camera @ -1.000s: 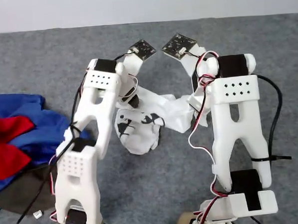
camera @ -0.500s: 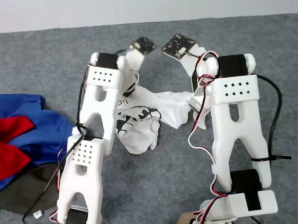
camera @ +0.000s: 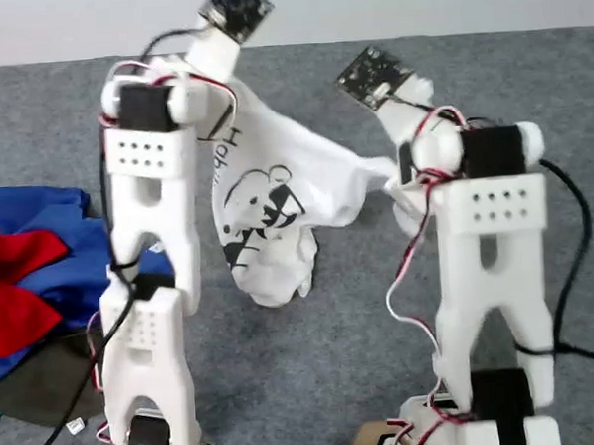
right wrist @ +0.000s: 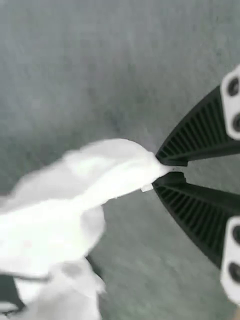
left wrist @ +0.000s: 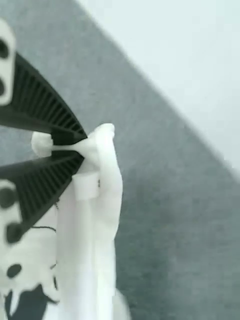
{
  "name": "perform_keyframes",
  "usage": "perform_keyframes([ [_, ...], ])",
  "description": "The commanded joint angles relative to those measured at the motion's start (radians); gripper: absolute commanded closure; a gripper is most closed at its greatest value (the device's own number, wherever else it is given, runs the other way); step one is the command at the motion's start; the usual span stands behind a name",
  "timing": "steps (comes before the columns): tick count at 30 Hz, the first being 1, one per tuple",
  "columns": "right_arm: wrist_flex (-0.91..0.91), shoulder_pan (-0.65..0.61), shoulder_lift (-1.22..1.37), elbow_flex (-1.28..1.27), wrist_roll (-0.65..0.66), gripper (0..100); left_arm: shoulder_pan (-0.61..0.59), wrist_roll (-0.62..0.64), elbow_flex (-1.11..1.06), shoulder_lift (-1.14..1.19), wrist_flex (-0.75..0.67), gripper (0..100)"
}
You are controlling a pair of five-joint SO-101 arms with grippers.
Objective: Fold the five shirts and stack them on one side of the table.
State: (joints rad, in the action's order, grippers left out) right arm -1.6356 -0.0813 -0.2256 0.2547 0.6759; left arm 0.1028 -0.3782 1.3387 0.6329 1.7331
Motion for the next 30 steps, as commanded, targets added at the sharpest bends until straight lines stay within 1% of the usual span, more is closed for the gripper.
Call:
perform_keyframes([
  [1, 0.110, 0.048, -0.128, 0.015, -0.005, 98.8, -0.008, 0.028, 0.050, -0.198, 0.020, 99],
  [8, 0.320, 0.122, -0.283, 0.015, 0.000, 98.8, -0.008, 0.026, 0.051, -0.433, 0.018, 99],
  [14, 0.458, 0.122, -0.377, 0.015, 0.094, 98.8, -0.006, 0.026, 0.051, -0.580, 0.018, 99],
  [16, 0.490, 0.122, -0.400, 0.015, 0.132, 98.8, 0.017, 0.026, 0.051, -0.624, 0.018, 99],
  [19, 0.489, 0.122, -0.424, 0.012, 0.192, 98.8, 0.074, 0.026, 0.044, -0.672, 0.021, 99],
  [22, 0.446, 0.122, -0.427, 0.009, 0.196, 98.8, 0.101, 0.026, 0.010, -0.684, 0.021, 99],
  [25, 0.375, 0.119, -0.424, 0.005, 0.192, 98.8, 0.101, 0.029, -0.045, -0.689, 0.021, 99],
  [28, 0.318, 0.119, -0.417, -0.057, 0.190, 98.8, 0.092, 0.031, -0.104, -0.690, 0.021, 99],
  [30, 0.286, 0.119, -0.414, -0.103, 0.189, 98.8, 0.058, 0.031, -0.151, -0.692, 0.023, 99],
])
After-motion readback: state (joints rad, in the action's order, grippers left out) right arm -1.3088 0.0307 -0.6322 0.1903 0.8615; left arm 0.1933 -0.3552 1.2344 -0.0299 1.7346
